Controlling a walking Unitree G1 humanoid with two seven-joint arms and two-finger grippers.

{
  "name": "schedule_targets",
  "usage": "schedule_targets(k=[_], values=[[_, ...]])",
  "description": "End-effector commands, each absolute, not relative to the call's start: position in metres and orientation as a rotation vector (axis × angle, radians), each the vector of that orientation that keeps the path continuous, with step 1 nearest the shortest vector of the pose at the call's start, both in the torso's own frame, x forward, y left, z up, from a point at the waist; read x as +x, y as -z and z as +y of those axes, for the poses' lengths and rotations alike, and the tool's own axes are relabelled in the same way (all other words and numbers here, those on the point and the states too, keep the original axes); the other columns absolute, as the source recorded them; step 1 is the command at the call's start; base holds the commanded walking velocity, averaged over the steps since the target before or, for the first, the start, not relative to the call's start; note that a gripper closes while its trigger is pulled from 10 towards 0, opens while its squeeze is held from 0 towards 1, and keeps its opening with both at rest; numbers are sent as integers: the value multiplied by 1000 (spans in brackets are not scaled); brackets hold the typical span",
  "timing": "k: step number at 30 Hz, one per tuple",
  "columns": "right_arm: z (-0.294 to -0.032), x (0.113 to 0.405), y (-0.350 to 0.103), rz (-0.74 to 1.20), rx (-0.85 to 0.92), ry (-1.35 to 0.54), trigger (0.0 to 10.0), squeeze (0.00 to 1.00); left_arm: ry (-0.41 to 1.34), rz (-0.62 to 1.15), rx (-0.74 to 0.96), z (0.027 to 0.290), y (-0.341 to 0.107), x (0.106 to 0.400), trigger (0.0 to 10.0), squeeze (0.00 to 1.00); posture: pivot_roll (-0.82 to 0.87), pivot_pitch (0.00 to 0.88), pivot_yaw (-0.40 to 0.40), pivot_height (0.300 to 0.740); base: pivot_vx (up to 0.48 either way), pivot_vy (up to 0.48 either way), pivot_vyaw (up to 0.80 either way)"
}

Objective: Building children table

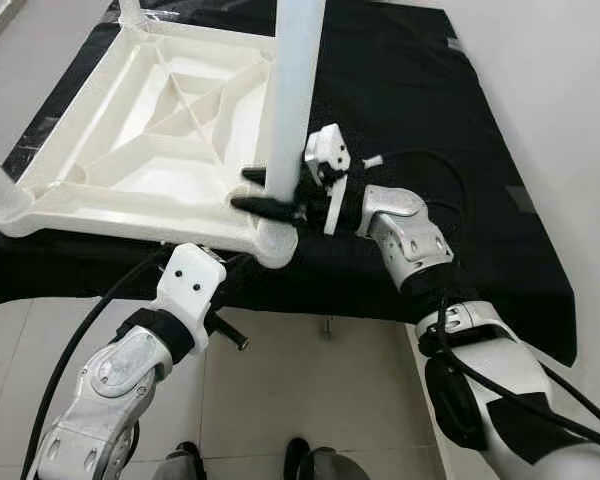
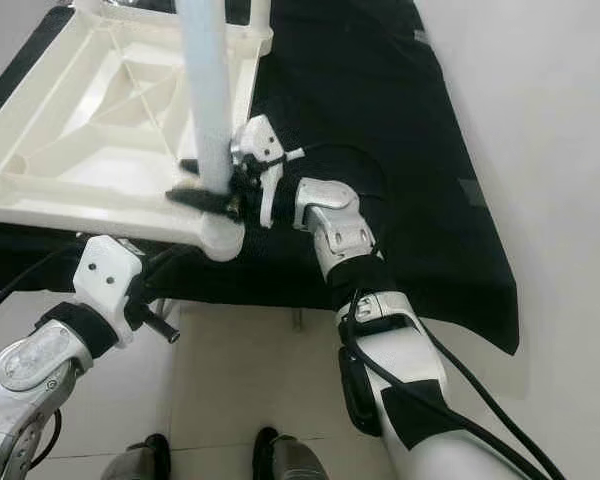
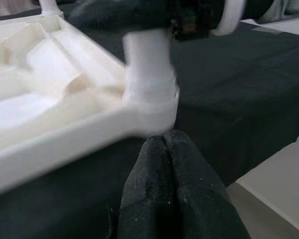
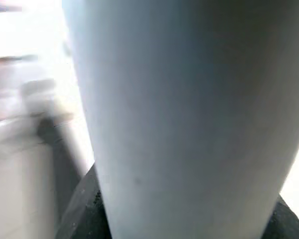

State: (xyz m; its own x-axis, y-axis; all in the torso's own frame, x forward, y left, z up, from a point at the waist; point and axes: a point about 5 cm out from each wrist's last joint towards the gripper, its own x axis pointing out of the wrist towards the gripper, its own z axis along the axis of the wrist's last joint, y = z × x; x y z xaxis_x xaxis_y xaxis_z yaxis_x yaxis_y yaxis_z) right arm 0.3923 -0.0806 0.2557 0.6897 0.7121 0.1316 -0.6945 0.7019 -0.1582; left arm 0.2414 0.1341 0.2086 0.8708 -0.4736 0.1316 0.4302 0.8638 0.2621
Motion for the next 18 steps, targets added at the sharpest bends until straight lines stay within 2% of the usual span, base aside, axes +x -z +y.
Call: schedule_targets(k=[1, 2, 3, 5, 6, 9, 11, 12, 16, 17, 18], values=[[-113, 392, -204, 43, -73, -375, 0, 0, 490, -182, 230, 135, -206, 237, 10000, 0, 93, 294, -157, 740, 0, 0, 0], [-113, 392, -204, 43, -73, -375, 0, 0, 490, -182, 230, 135, -206, 237, 10000, 0, 93, 294, -157, 740, 0, 0, 0], [-110, 371, -181, 98, -43, -300, 0, 0, 491, -176, 223, 136, -206, 236, 10000, 0, 87, 313, -143, 740, 0, 0, 0], [-96, 337, -164, 130, 18, -301, 0, 0, 500, -166, 223, 135, -204, 236, 10000, 0, 75, 311, -134, 740, 0, 0, 0], [-96, 337, -164, 130, 18, -301, 0, 0, 500, -166, 223, 135, -204, 236, 10000, 0, 75, 311, -134, 740, 0, 0, 0], [-65, 343, -167, 102, 37, -418, 0, 0, 509, -163, 213, 131, -202, 237, 10000, 0, 69, 307, -127, 740, 0, 0, 0], [-59, 347, -171, 88, 33, -441, 0, 0, 511, -164, 215, 131, -202, 238, 10000, 0, 74, 303, -136, 740, 0, 0, 0], [-52, 352, -179, 69, 45, -460, 10000, 0, 508, -168, 212, 131, -203, 238, 10000, 0, 77, 302, -137, 740, 0, 0, 0], [-34, 355, -199, -1, 78, -557, 10000, 0, 500, -171, 215, 132, -204, 238, 10000, 0, 86, 297, -141, 740, 0, 0, 0], [-27, 349, -211, -46, 107, -665, 10000, 1000, 497, -175, 217, 132, -205, 239, 10000, 0, 90, 292, -145, 740, 0, 0, 0], [-27, 349, -211, -46, 107, -665, 10000, 1000, 497, -175, 217, 132, -205, 239, 10000, 0, 90, 292, -145, 740, 0, 0, 0]])
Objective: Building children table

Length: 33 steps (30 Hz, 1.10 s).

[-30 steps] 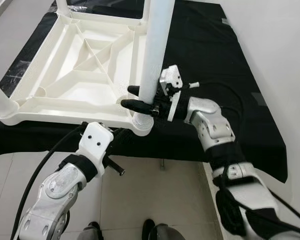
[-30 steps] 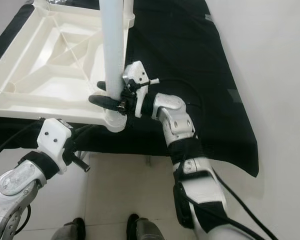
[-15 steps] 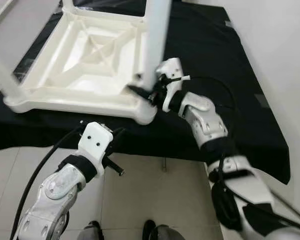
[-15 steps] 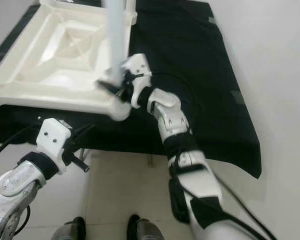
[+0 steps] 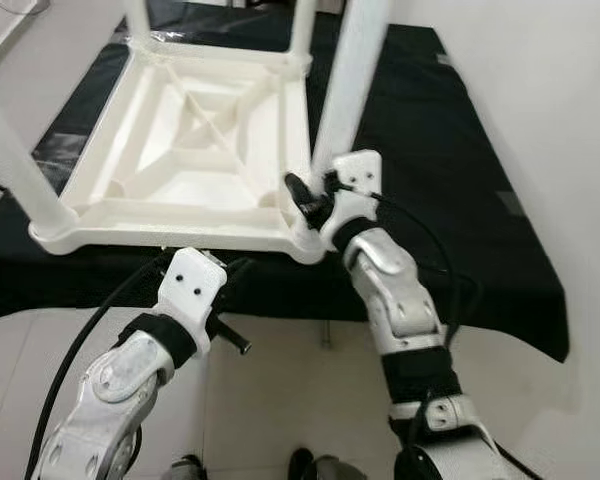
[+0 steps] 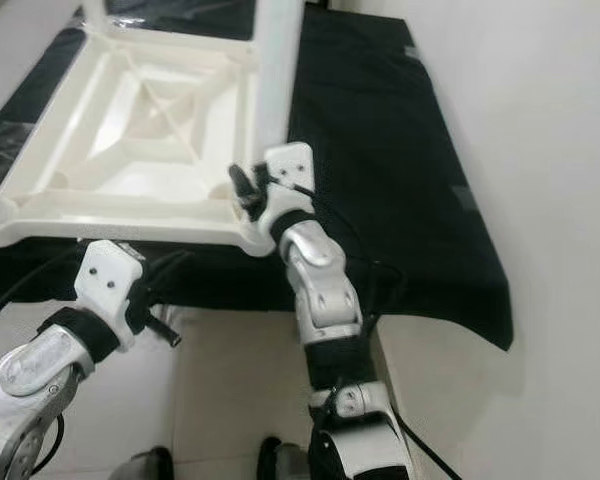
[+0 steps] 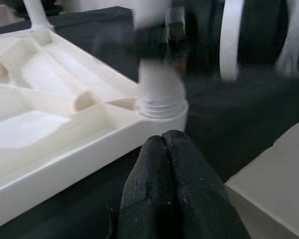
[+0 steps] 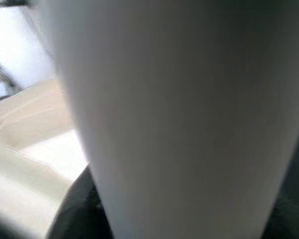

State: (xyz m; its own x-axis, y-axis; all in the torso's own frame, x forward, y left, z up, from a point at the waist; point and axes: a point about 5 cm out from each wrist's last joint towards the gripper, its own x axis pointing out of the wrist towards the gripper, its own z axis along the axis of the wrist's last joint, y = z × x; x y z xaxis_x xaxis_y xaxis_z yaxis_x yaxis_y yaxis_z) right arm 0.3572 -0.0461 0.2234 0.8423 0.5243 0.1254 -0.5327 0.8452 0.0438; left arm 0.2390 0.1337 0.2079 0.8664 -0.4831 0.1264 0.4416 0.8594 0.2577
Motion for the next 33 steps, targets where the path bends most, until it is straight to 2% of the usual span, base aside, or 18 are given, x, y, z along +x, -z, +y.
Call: schedule_targets(k=[1, 5, 6, 7, 8, 16, 17, 19, 20, 26, 33], values=[[-25, 347, -217, -64, 118, -725, 10000, 1000, 495, -177, 216, 132, -205, 239, 10000, 0, 94, 287, -149, 740, 0, 0, 0], [-29, 345, -235, -120, 117, -831, 10000, 1000, 493, -181, 218, 131, -205, 240, 10000, 0, 98, 281, -152, 740, 0, 0, 0], [-31, 346, -243, -162, 90, -908, 10000, 0, 493, -182, 217, 131, -205, 240, 10000, 0, 100, 272, -157, 740, 0, 0, 0], [-31, 346, -243, -162, 90, -908, 10000, 0, 493, -182, 217, 131, -205, 240, 10000, 0, 100, 272, -157, 740, 0, 0, 0], [-37, 347, -254, -223, 18, -1102, 10000, 0, 496, -185, 214, 129, -205, 241, 10000, 0, 102, 266, -160, 740, 0, 0, 0], [-44, 349, -260, -243, -115, -1307, 10000, 0, 508, -193, 210, 125, -206, 242, 10000, 0, 111, 255, -161, 740, 0, 0, 0], [-46, 353, -263, -224, -149, -1358, 7647, 0, 510, -196, 210, 124, -206, 243, 10000, 0, 114, 250, -162, 740, 0, 0, 0], [-47, 356, -263, -205, -170, -1400, 7647, 0, 510, -197, 213, 124, -206, 243, 10000, 0, 115, 249, -162, 740, 0, 0, 0], [-47, 356, -263, -202, -174, -1410, 0, 0, 510, -197, 213, 124, -206, 243, 10000, 0, 116, 246, -162, 740, 0, 0, 0], [-52, 360, -257, -149, -226, -1451, 0, 0, 508, -198, 214, 124, -206, 244, 10000, 0, 117, 242, -163, 740, 0, 0, 0], [-64, 364, -241, -122, -218, -1398, 0, 0, 513, -197, 211, 123, -205, 243, 10000, 0, 95, 244, -162, 740, 0, 0, 0]])
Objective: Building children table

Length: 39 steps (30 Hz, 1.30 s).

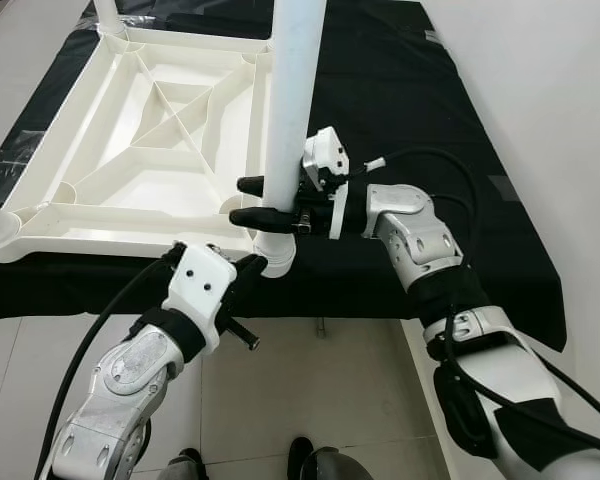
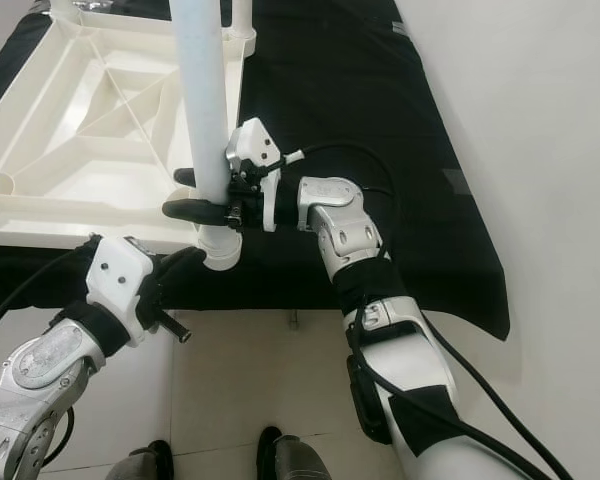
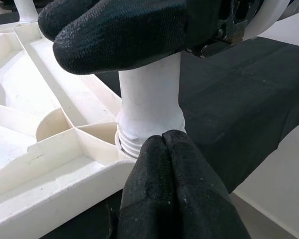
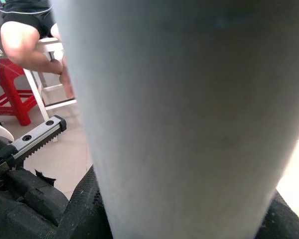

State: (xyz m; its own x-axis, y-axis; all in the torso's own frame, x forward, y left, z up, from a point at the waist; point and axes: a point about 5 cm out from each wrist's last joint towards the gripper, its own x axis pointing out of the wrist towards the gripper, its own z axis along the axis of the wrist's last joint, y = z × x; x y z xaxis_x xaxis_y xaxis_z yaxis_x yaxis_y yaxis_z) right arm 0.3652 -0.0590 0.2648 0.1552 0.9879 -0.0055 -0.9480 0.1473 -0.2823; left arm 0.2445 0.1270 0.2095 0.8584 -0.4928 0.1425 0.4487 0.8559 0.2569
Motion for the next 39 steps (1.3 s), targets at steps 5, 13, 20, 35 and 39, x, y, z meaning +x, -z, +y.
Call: schedule_targets(k=[5, 13, 20, 35, 39], values=[[-72, 364, -232, -137, -158, -1260, 0, 0, 515, -194, 209, 123, -205, 242, 10000, 0, 87, 257, -159, 740, 0, 0, 0], [-70, 325, -179, -87, -163, -512, 0, 0, 526, -176, 199, 125, -202, 240, 10000, 0, 42, 292, -145, 740, 0, 0, 0], [-52, 321, -174, -66, -117, -560, 0, 0, 536, -176, 193, 122, -202, 241, 10000, 0, 45, 284, -142, 740, 0, 0, 0], [-39, 334, -241, -246, 5, -983, 10000, 388, 522, -188, 200, 123, -203, 243, 10000, 0, 61, 269, -158, 740, 0, 0, 0], [-46, 336, -254, -286, -104, -1196, 10000, 0, 516, -191, 201, 124, -204, 243, 10000, 0, 64, 264, -165, 740, 0, 0, 0]])
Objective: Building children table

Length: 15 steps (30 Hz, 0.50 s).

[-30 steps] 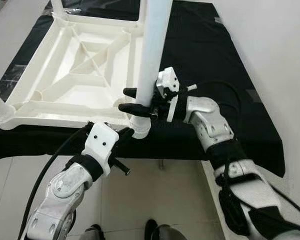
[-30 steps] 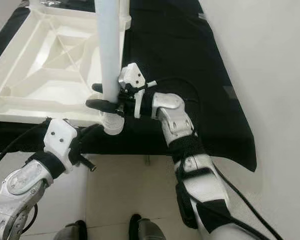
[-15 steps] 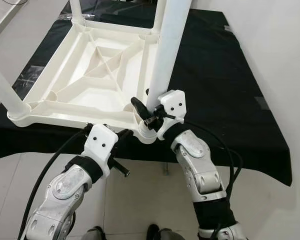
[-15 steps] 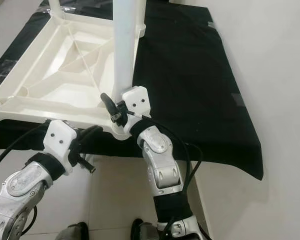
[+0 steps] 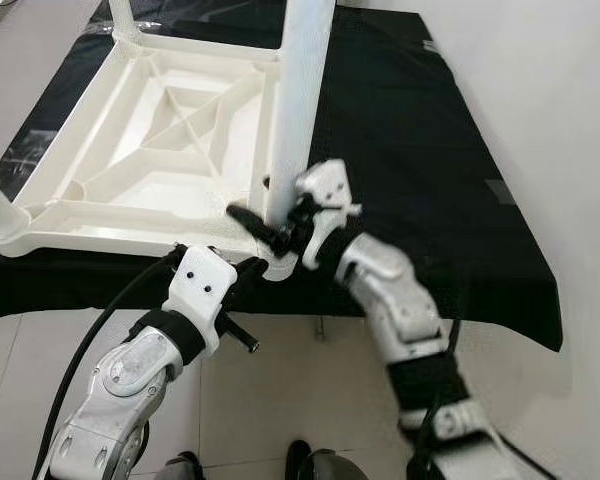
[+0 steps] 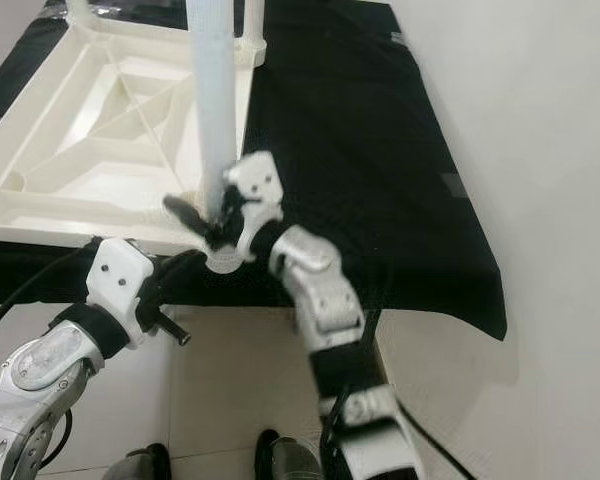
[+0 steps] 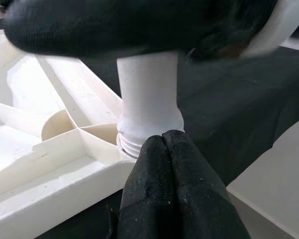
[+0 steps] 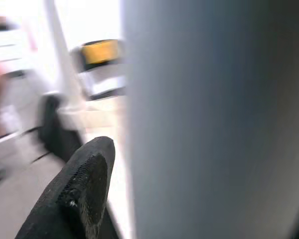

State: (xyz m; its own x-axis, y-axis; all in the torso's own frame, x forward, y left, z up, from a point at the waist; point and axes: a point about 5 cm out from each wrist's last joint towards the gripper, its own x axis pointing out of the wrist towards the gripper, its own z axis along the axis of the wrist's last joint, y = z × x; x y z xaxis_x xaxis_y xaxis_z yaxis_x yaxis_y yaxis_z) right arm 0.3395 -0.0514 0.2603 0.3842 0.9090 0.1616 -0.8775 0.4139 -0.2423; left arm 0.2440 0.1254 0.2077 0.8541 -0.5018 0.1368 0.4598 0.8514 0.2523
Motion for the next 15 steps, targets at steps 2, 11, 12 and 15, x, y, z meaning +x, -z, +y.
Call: schedule_targets(k=[2, 11, 12, 15], values=[[-50, 337, -257, -273, -143, -1308, 10000, 0, 515, -191, 203, 124, -204, 244, 10000, 0, 65, 262, -166, 740, 0, 0, 0], [-52, 345, -263, -223, -236, -1546, 8392, 0, 507, -197, 214, 125, -206, 243, 10000, 0, 92, 263, -169, 740, 0, 0, 0], [-52, 346, -263, -219, -227, -1562, 8392, 0, 506, -197, 215, 125, -206, 243, 10000, 0, 92, 263, -169, 740, 0, 0, 0], [-54, 349, -262, -202, -222, -1579, 0, 0, 510, -197, 216, 125, -206, 243, 10000, 0, 96, 263, -167, 740, 0, 0, 0]])
